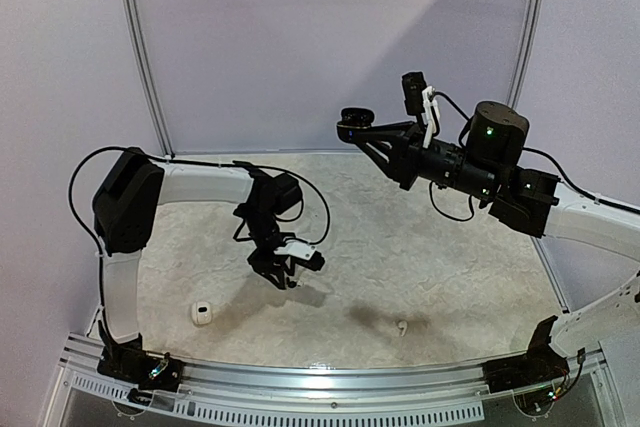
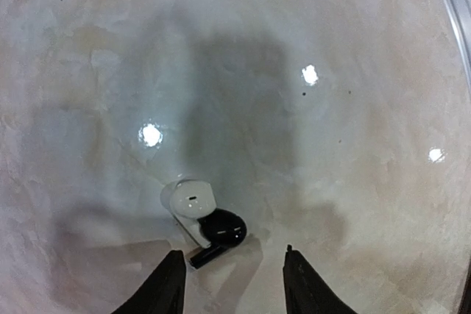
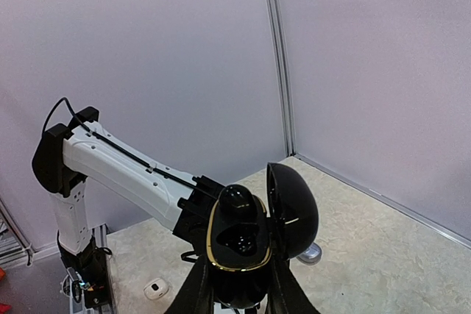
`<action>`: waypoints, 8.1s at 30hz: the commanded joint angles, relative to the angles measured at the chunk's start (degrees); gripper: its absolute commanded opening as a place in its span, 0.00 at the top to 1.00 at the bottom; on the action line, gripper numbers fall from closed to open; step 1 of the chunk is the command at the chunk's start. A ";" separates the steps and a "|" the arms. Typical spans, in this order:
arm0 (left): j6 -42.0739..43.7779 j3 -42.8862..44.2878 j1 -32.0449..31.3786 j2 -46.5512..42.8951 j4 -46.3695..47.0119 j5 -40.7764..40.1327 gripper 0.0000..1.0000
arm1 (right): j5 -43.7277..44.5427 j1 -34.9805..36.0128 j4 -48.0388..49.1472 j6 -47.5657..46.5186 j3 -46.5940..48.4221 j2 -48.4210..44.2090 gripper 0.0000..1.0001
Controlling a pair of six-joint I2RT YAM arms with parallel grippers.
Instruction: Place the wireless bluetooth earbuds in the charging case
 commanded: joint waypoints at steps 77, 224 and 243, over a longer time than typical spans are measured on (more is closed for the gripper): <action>-12.98 -12.18 0.08 -22.72 -13.19 9.41 0.39 | 2.04 0.38 -0.87 -1.13 -1.53 -4.34 1.00; -71.51 -67.92 11.41 -106.82 56.42 -8.32 1.00 | 24.65 18.21 -74.72 45.43 67.20 75.29 0.77; -70.26 -67.27 11.49 -107.79 55.29 -8.89 1.00 | 26.63 18.50 -74.35 36.29 68.13 71.59 1.00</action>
